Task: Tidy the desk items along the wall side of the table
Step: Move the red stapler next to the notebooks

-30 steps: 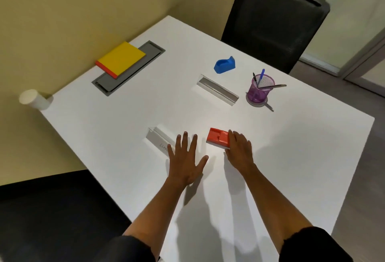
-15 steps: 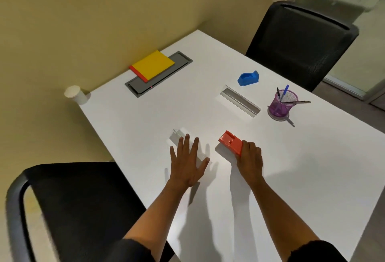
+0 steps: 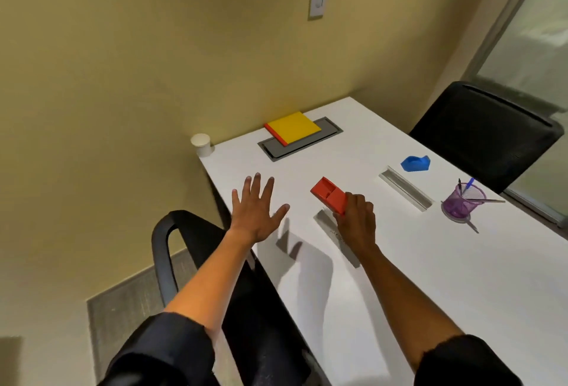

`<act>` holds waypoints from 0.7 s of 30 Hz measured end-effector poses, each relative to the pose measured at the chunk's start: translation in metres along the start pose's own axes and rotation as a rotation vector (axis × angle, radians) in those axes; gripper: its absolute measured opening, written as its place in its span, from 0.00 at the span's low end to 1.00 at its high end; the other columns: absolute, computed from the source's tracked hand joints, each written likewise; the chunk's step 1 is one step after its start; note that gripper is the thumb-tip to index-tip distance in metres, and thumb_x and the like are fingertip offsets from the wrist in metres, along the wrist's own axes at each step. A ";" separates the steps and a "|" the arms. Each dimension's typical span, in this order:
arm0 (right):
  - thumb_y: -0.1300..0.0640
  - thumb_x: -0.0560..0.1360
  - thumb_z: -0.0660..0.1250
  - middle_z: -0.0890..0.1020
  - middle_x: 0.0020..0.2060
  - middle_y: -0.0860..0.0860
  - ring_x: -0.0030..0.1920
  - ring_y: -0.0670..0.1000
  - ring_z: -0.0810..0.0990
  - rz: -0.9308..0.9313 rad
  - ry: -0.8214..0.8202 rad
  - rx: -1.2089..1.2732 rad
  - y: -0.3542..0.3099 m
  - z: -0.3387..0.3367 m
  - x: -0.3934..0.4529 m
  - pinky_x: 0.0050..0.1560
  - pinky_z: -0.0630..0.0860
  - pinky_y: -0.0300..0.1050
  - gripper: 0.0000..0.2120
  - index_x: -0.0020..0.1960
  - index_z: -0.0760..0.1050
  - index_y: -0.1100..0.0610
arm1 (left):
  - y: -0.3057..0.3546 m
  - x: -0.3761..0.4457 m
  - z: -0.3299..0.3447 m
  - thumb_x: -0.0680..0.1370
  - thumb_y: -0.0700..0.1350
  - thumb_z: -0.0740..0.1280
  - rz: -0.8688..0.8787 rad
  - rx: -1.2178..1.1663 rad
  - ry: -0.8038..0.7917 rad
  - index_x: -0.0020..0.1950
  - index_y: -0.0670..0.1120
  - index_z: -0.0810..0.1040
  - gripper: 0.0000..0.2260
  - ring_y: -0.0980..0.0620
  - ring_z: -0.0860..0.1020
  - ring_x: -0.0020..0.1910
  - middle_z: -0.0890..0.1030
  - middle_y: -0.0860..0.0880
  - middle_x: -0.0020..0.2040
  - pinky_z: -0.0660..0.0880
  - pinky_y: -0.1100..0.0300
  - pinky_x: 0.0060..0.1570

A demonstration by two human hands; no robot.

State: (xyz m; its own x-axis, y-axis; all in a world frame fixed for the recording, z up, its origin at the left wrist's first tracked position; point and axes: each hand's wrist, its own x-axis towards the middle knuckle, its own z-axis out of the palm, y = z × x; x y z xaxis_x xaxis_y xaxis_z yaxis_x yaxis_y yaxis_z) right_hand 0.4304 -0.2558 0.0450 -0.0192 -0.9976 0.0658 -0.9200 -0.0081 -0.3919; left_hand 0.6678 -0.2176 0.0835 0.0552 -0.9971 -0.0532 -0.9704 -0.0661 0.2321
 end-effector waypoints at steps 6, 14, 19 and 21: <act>0.53 0.75 0.70 0.75 0.60 0.58 0.58 0.60 0.73 -0.071 0.043 -0.089 -0.108 0.008 -0.031 0.55 0.72 0.52 0.23 0.66 0.69 0.59 | -0.104 -0.027 -0.054 0.78 0.68 0.48 0.000 -0.002 0.084 0.80 0.52 0.45 0.35 0.44 0.42 0.79 0.45 0.45 0.81 0.45 0.38 0.75; 0.52 0.76 0.70 0.74 0.61 0.58 0.58 0.60 0.73 -0.135 0.047 -0.107 -0.221 0.031 -0.055 0.54 0.72 0.52 0.23 0.66 0.68 0.58 | -0.221 -0.073 -0.077 0.78 0.67 0.50 -0.066 -0.022 0.117 0.80 0.51 0.48 0.35 0.43 0.45 0.79 0.47 0.44 0.80 0.48 0.36 0.75; 0.51 0.76 0.70 0.74 0.62 0.59 0.59 0.60 0.74 -0.126 0.039 -0.087 -0.268 0.050 -0.044 0.56 0.74 0.53 0.25 0.68 0.67 0.59 | -0.262 -0.073 -0.082 0.78 0.67 0.50 -0.087 -0.058 0.134 0.80 0.51 0.47 0.35 0.43 0.44 0.79 0.46 0.43 0.80 0.47 0.36 0.75; 0.51 0.76 0.69 0.74 0.62 0.59 0.59 0.61 0.74 -0.112 0.031 -0.073 -0.280 0.061 -0.037 0.56 0.74 0.53 0.25 0.69 0.67 0.59 | -0.276 -0.068 -0.079 0.78 0.67 0.50 -0.082 -0.071 0.134 0.80 0.51 0.47 0.35 0.43 0.44 0.79 0.46 0.43 0.80 0.46 0.36 0.75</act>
State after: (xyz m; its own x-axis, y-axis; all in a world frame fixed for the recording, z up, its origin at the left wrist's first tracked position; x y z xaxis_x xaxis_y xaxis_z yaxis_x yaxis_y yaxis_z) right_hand 0.7128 -0.2204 0.0969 0.0745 -0.9882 0.1341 -0.9430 -0.1135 -0.3128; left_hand 0.9501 -0.1342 0.0997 0.1692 -0.9841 0.0540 -0.9425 -0.1455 0.3008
